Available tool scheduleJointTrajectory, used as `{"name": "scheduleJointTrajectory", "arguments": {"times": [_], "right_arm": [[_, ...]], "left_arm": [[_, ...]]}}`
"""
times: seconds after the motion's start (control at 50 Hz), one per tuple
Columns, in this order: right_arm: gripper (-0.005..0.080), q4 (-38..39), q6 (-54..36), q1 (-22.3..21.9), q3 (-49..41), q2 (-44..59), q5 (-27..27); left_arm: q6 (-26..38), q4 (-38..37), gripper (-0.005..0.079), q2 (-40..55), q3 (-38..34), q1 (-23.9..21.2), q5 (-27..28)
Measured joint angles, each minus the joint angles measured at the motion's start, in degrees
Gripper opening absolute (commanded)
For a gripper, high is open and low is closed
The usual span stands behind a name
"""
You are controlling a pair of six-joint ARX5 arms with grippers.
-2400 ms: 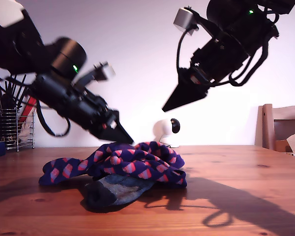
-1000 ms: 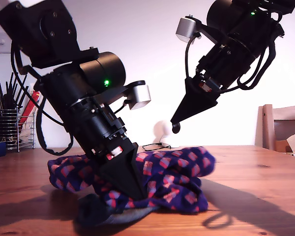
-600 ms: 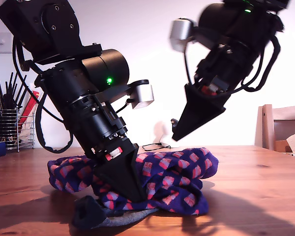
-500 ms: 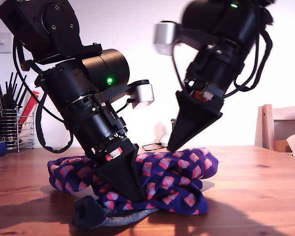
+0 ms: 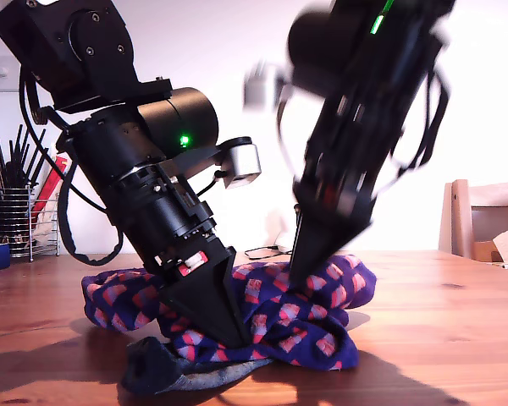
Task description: Fold the socks in front of you. After folding them, place them to the right side.
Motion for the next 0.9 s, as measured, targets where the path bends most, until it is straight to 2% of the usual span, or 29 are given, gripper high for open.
{"name": "scheduleJointTrajectory", "arguments": {"times": [0.1, 0.28, 0.7, 0.9], "right_arm": [[0.0272, 2.73, 0.98, 0.22, 0.17, 1.99, 0.07], [-0.0020, 3.72, 0.98, 0.52, 0.66, 1.97, 1.95], [-0.0011, 4.02, 1.22, 0.98, 1.75, 1.51, 3.56], [-0.0011, 2.69, 1.25, 1.22, 4.07, 0.35, 4.39]], "left_arm": [[-0.07, -0.11, -0.0019, 0.09, -0.02, 0.17, 0.28], [-0.07, -0.42, -0.0019, 0.11, 0.00, 0.26, 0.44], [-0.42, -1.97, -0.0004, -4.68, -2.91, 0.72, -2.12], [-0.61, -2.32, 0.0168, -8.48, -2.91, 1.09, -4.90]]}}
